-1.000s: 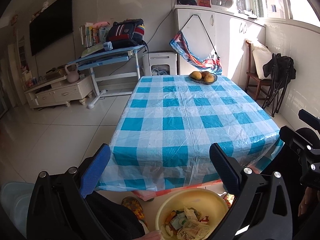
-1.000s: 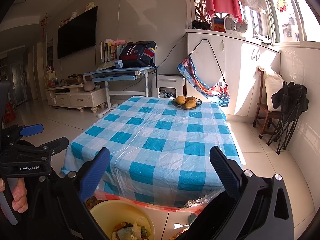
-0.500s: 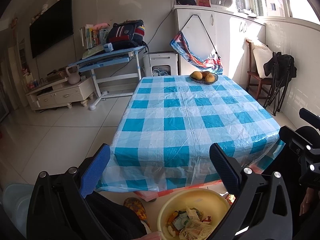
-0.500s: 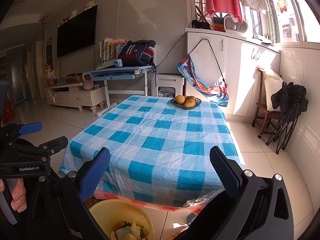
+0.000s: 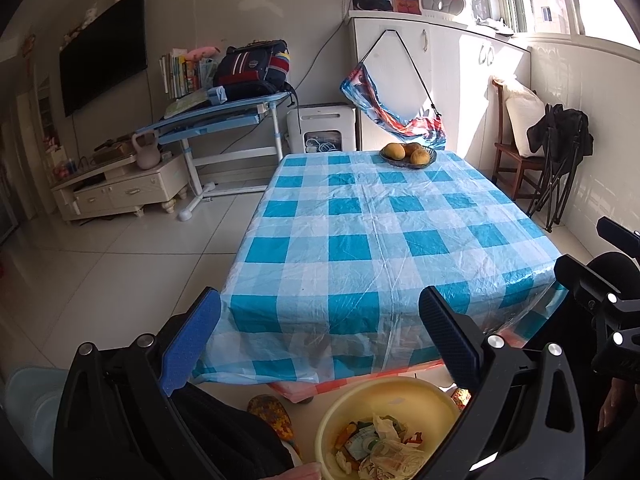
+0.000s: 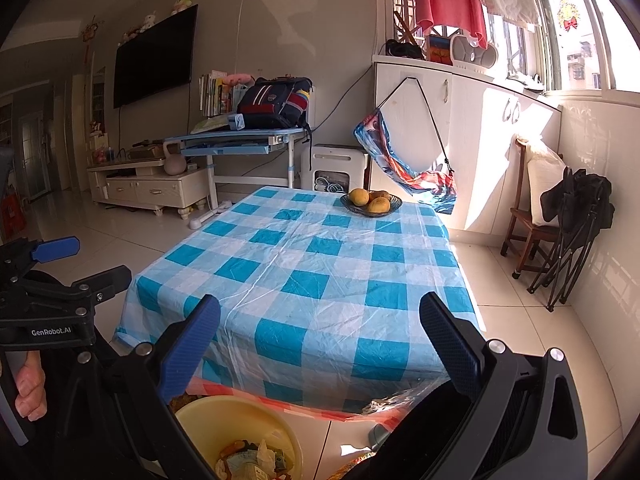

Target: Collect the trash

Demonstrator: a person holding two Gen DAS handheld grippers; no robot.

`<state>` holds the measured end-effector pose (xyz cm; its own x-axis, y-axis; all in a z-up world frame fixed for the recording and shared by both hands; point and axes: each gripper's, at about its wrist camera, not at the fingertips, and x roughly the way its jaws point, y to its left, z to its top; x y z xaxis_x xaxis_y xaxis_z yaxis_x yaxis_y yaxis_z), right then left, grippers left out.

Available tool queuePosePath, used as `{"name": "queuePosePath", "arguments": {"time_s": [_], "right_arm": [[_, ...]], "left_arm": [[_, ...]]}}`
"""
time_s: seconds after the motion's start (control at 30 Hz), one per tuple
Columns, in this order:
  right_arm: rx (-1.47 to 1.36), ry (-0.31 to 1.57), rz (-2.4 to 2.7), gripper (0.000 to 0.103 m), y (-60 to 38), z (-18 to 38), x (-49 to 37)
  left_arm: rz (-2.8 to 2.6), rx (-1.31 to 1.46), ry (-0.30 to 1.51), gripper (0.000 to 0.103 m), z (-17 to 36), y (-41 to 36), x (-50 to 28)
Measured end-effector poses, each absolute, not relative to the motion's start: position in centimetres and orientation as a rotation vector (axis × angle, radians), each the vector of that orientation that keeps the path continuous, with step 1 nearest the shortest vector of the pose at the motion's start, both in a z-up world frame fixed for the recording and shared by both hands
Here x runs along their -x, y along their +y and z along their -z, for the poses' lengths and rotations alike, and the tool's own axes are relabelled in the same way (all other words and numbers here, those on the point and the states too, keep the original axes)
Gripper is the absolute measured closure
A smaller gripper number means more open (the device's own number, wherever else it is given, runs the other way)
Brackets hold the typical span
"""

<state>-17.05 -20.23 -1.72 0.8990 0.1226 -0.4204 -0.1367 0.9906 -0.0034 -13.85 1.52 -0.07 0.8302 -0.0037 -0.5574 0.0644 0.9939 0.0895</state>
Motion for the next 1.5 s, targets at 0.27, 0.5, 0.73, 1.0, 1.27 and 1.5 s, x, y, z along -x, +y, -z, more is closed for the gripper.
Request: {"name": "queuePosePath", "arguments": {"time_s": [0.27, 0.5, 0.73, 1.0, 1.27, 1.5], "right_arm": [[0.031, 0.433, -0.134, 0.008, -20.23, 1.59, 17.04], [0.032, 0.434, -0.134, 0.008, -20.23, 1.57, 17.10], [0.026, 0.433, -0.133, 0.008, -20.25, 1.52, 17.00], [0.016, 0.432, -0.133, 0.008, -20.34, 1.22, 17.06], [0.016, 0.432, -0.132, 0.008, -20.36, 1.14, 17.05], [0.014, 0.433, -0.132, 0.008, -20.36, 1.16, 17.02]], "left_arm": [[0.033, -0.106, 0.582, 0.007, -0.14, 1.56, 13.87], [0.030, -0.080, 0.588, 0.007, -0.15, 2.23, 13.63], [0.030, -0.075, 0.588, 0.007, -0.09, 2.33, 13.63], [0.024, -0.084, 0.590, 0.007, 0.03, 1.96, 13.57], [0.019, -0.085, 0.591, 0.007, 0.05, 1.90, 13.54], [0.020, -0.084, 0.590, 0.007, 0.04, 1.92, 13.52]]}}
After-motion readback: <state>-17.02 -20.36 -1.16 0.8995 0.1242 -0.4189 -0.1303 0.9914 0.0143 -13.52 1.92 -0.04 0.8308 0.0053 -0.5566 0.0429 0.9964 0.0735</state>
